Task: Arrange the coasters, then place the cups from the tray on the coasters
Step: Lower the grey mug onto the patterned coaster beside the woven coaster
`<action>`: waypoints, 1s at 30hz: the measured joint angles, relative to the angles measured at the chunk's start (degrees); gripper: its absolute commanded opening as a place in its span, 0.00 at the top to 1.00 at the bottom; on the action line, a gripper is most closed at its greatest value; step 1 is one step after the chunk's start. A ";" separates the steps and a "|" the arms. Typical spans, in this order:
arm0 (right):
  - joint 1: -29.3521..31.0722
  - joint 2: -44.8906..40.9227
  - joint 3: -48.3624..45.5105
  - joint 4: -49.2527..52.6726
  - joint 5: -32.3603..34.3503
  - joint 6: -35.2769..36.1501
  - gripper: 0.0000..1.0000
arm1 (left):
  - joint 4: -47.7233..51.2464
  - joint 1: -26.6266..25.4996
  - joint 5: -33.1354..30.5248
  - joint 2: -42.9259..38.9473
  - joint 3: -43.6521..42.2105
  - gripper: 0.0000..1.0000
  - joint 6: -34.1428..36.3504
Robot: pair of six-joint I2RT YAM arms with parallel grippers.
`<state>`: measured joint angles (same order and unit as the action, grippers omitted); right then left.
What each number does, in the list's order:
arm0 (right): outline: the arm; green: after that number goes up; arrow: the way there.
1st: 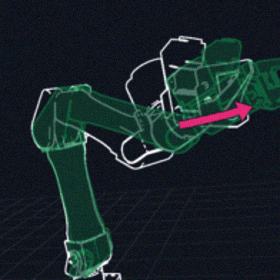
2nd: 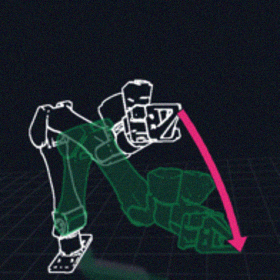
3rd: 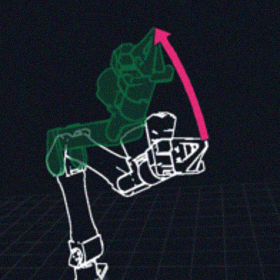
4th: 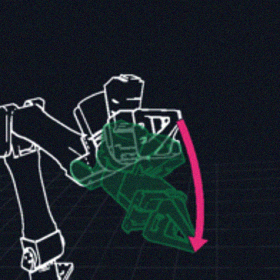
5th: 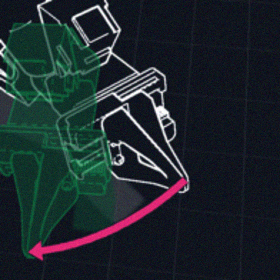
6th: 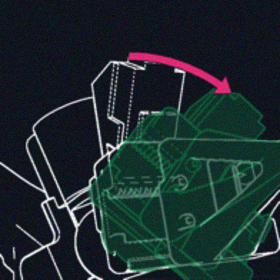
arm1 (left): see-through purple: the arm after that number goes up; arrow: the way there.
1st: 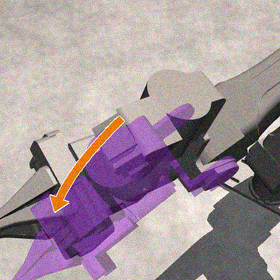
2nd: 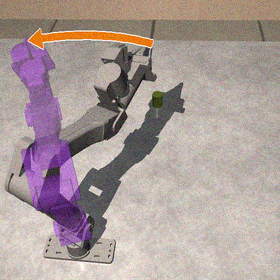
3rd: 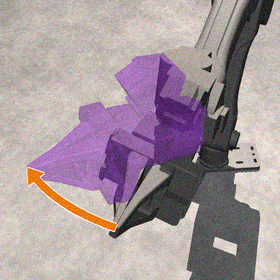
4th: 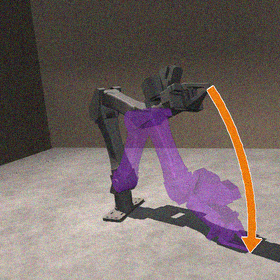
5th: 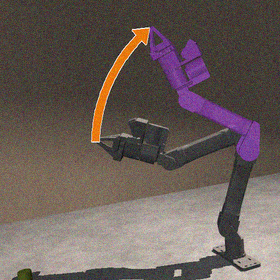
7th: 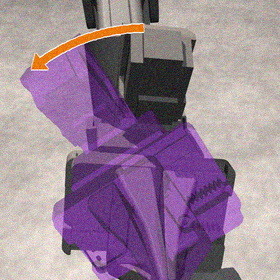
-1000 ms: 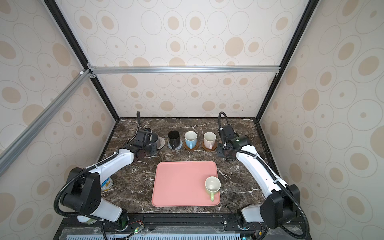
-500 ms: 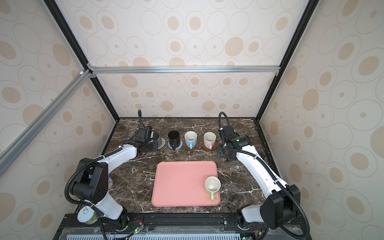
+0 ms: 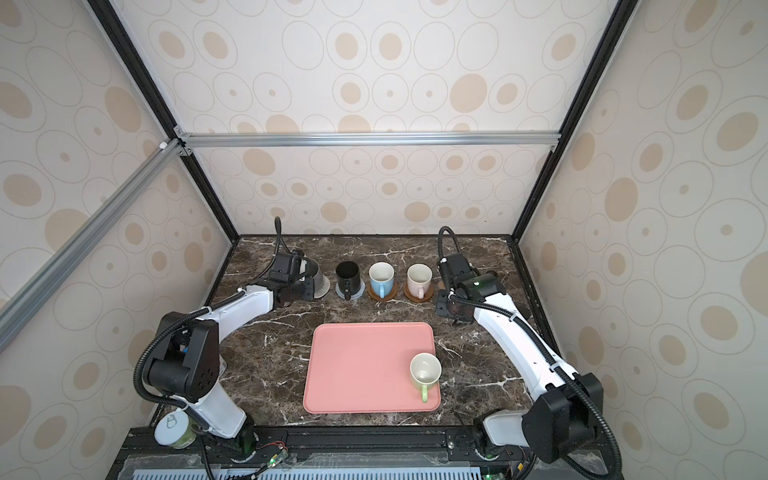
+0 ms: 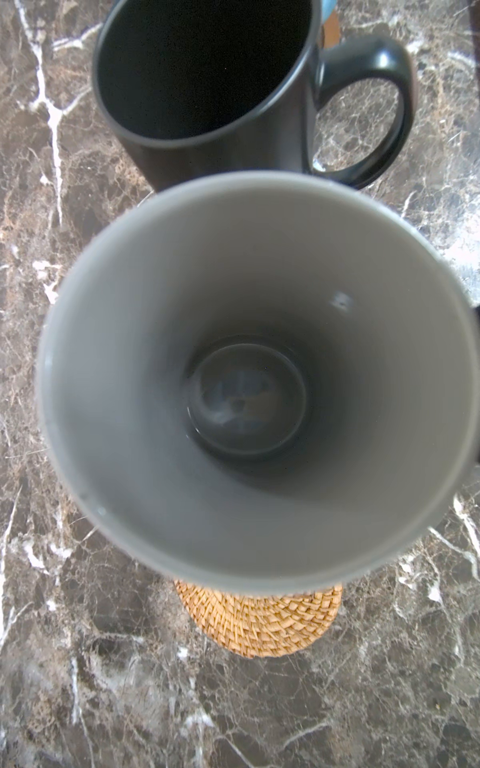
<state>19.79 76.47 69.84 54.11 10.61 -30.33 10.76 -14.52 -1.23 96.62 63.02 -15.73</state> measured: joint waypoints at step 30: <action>-0.37 -0.44 -0.74 -0.11 -0.04 -0.17 0.59 | 0.37 0.02 0.31 1.44 0.02 0.97 0.15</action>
<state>19.42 76.03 69.10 54.00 10.57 -30.50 11.14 -14.50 -0.93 98.06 63.05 -15.57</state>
